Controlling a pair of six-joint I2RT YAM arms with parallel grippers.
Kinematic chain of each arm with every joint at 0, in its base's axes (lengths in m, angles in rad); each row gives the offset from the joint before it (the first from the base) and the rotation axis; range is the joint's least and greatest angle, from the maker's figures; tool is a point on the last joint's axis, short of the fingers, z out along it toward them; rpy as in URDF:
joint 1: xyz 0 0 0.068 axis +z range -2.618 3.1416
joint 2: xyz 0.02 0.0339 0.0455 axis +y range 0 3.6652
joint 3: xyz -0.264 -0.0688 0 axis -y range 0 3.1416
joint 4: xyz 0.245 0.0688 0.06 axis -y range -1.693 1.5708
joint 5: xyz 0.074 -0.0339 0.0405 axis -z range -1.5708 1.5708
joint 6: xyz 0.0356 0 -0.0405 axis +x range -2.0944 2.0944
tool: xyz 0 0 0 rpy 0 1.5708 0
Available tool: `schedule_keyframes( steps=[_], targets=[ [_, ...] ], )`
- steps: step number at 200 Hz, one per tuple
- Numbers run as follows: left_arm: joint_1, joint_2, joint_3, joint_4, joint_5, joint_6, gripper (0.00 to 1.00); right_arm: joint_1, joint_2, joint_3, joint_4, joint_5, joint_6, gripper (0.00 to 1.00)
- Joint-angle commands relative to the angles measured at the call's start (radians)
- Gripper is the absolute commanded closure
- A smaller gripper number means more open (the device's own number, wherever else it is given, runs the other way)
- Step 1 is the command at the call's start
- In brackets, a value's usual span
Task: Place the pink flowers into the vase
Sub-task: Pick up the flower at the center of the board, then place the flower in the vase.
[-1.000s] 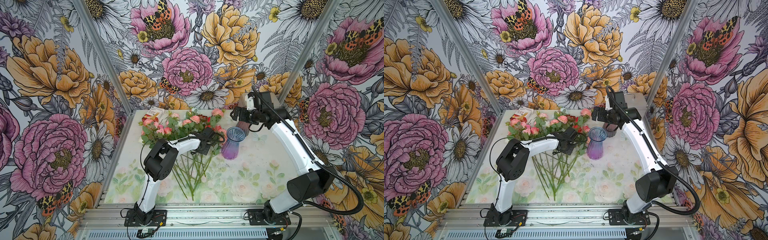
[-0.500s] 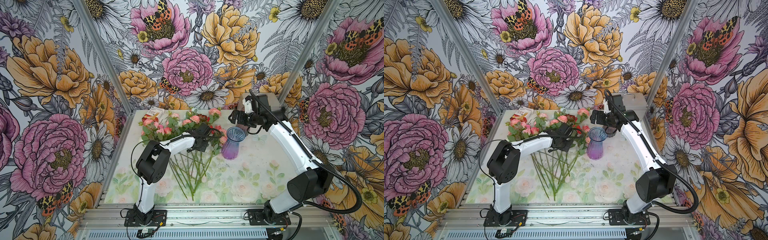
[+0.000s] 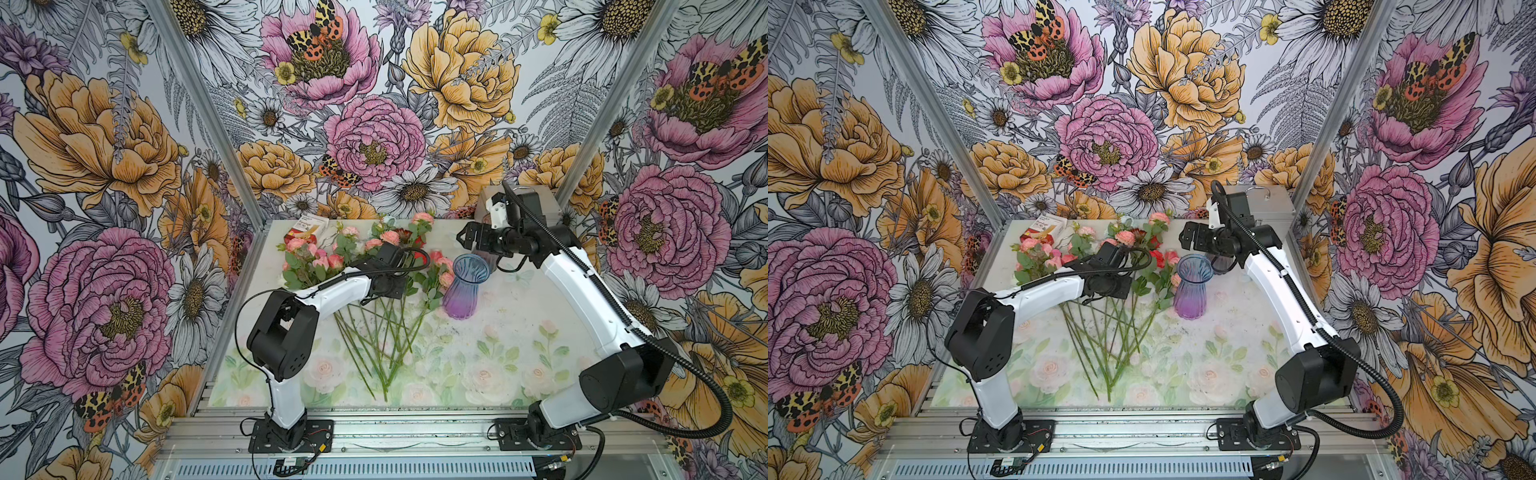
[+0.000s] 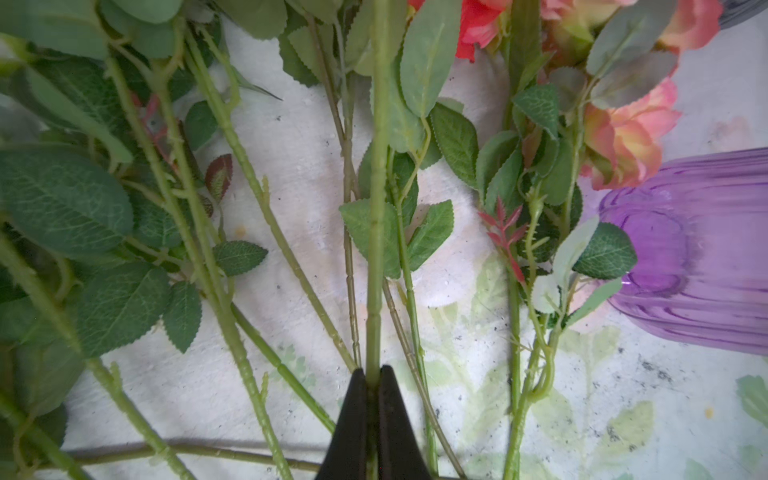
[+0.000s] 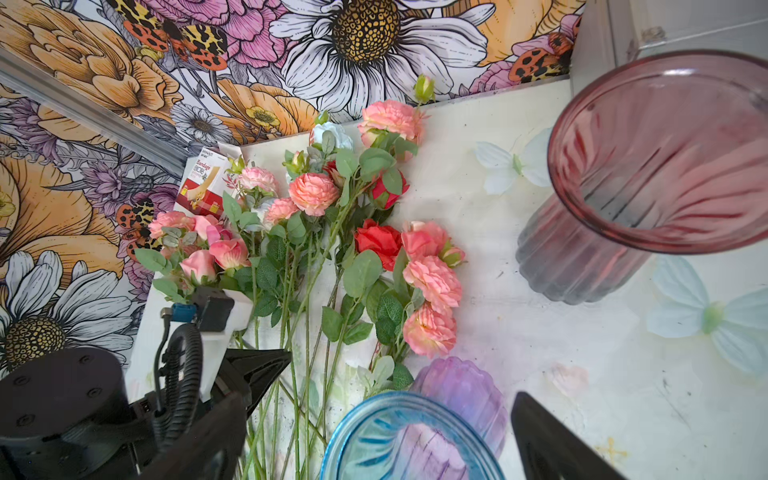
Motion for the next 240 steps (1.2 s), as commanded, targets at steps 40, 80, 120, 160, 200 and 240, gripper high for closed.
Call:
schedule_keyframes(
  steps=[40,80,120,160,200,240],
  targets=[
    [-0.013,-0.420,-0.243,0.461,-0.146,0.071,1.00,0.035,-0.020,0.115,0.015,-0.090,0.024,0.04],
    [-0.107,-0.489,-0.331,0.585,-0.271,0.130,1.00,0.135,0.028,0.229,0.016,-0.115,0.030,0.12],
    [-0.154,-0.488,-0.336,0.613,-0.299,0.156,1.00,0.222,0.045,0.275,0.019,-0.079,-0.011,0.16],
    [-0.187,-0.510,-0.354,0.633,-0.302,0.157,1.00,0.227,0.086,0.287,0.029,-0.064,-0.012,0.20],
    [-0.196,-0.513,-0.380,0.639,-0.296,0.149,1.00,0.262,0.116,0.329,0.045,-0.077,-0.020,0.20],
    [-0.207,-0.513,-0.378,0.649,-0.289,0.142,1.00,0.269,0.158,0.355,0.050,-0.063,-0.017,0.22]
  ],
)
